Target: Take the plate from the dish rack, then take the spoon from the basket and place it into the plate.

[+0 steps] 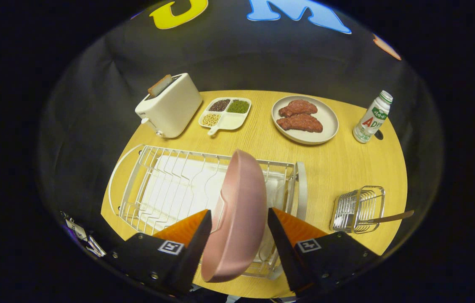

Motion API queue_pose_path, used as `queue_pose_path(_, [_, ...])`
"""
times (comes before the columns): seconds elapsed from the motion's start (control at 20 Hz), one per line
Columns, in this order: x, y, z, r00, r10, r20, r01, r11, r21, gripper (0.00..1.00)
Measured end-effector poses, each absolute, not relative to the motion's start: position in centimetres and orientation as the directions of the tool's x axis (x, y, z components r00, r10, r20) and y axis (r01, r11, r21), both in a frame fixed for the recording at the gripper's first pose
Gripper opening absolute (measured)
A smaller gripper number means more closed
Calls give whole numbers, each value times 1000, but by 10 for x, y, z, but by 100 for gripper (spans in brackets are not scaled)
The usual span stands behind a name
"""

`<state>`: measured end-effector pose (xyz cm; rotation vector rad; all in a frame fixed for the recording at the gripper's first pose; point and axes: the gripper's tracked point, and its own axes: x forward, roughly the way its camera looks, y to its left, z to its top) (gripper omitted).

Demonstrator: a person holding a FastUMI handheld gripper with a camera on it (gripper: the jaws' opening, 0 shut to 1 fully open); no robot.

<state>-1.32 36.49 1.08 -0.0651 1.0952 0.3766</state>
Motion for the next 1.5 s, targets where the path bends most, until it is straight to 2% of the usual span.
queue_pose_path(0.1, [-18, 370, 9, 370, 263, -891, -324, 935, 141, 53])
queue_pose_path(0.15, [-17, 368, 5, 355, 247, -902, -329, 936, 127, 52])
queue_pose_path(0.25, [-18, 366, 6, 345, 201, -917, -324, 942, 85, 42])
queue_pose_path(0.35, [-19, 358, 7, 339, 137, -931, -311, 950, 26, 41])
queue_pose_path(0.4, [-19, 359, 6, 336, 125, -933, -317, 948, 13, 36])
queue_pose_path(0.55, [-20, 357, 9, 312, 81, -947, -317, 948, -23, 36])
queue_pose_path(0.65, [-16, 360, 10, 300, 74, -951, -283, 959, -15, 32])
queue_pose_path(1.1, [-5, 353, 34, 315, -4, -949, -333, 936, -114, 31])
queue_pose_path(1.5, [-14, 346, 43, 292, 37, -956, -317, 946, -60, 30])
